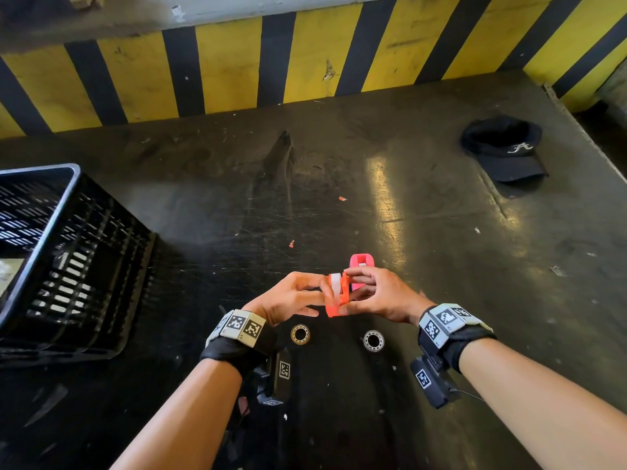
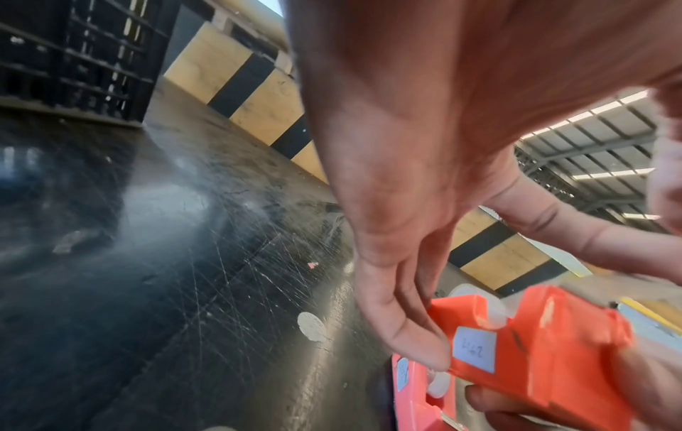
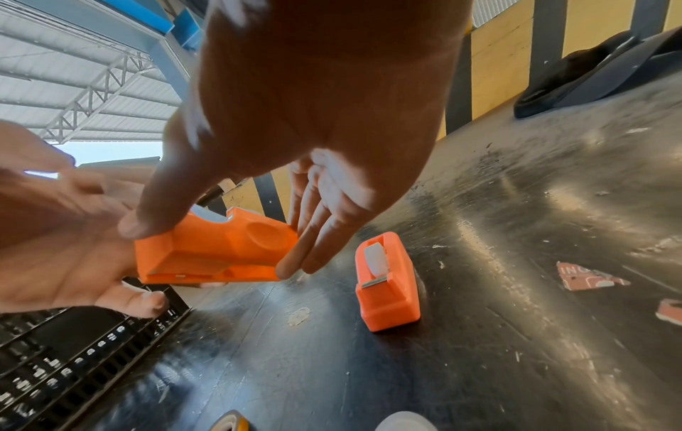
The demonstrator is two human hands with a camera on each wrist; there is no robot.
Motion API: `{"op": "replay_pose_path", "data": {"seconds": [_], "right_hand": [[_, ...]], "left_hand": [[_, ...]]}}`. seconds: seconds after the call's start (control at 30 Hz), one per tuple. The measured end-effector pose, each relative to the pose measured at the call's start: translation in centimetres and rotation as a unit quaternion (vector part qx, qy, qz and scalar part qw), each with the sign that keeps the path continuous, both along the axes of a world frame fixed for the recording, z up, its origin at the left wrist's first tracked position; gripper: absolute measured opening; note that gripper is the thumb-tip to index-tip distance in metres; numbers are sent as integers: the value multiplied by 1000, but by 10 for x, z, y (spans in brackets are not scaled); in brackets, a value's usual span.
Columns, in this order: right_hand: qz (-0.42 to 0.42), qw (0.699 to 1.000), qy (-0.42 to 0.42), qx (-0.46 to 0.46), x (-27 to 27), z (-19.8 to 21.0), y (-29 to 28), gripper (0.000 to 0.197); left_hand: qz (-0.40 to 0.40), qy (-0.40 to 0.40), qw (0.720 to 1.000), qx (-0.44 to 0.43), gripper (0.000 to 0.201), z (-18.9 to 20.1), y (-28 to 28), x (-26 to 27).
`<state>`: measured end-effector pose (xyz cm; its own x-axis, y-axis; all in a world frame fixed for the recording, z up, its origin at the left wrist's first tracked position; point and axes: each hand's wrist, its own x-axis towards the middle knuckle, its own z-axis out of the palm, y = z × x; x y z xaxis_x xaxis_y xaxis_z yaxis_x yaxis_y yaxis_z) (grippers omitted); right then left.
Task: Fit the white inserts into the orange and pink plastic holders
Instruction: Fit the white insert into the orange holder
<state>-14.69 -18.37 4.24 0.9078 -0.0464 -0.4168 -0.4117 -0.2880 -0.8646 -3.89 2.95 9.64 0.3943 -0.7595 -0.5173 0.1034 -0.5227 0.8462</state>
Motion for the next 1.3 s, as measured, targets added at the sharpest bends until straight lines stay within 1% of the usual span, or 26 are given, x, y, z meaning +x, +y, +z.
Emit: {"op": "replay_pose_path", "data": {"seconds": [0.03,0.1,0.17,0.27,0.4,0.63,0.77,0.83,1.0,1.07,1.13,1.2,1.3], "right_hand": [[1,1000,2,3,0,0,-1,115],[-1,1000,6,12,-1,-1,-1,120],[-3,1000,6,16,-1,0,-1,123],[-7,1000,5,19,-2,3,-1,120],[-12,1000,9,23,-1,8,-1,111],[-11,999,13,44,3,10,0,94],[17,999,24,35,5,13,1,94],[36,999,29,8,7,14,2,96],[91,988,28,-118,23,10,1,107],[126,971,12,-201,36,7,-1,111],[151,949,-8,-278,49,2,-3,111],[162,931,-21,-325,60,-5,-6,110],[178,907,-18,-382,71,-21,-4,111]], "left_hand": [[10,20,1000,-7,8,0,0,0],[29,48,998,-11,14,1,-2,1],[38,47,998,1,18,2,-5,2],[46,28,998,21,22,4,-9,2],[25,-23,999,36,57,3,-8,1],[9,-52,998,25,88,1,-4,0],[-15,-73,996,46,105,-6,-3,5],[-30,-94,993,63,111,-10,-4,7],[-57,-161,981,92,114,-23,-11,14],[-59,-192,975,93,115,-31,-15,19],[-52,-224,969,91,115,-37,-20,25],[-45,-254,961,99,117,-46,-25,31],[-44,-288,949,121,127,-66,-30,39]]}}
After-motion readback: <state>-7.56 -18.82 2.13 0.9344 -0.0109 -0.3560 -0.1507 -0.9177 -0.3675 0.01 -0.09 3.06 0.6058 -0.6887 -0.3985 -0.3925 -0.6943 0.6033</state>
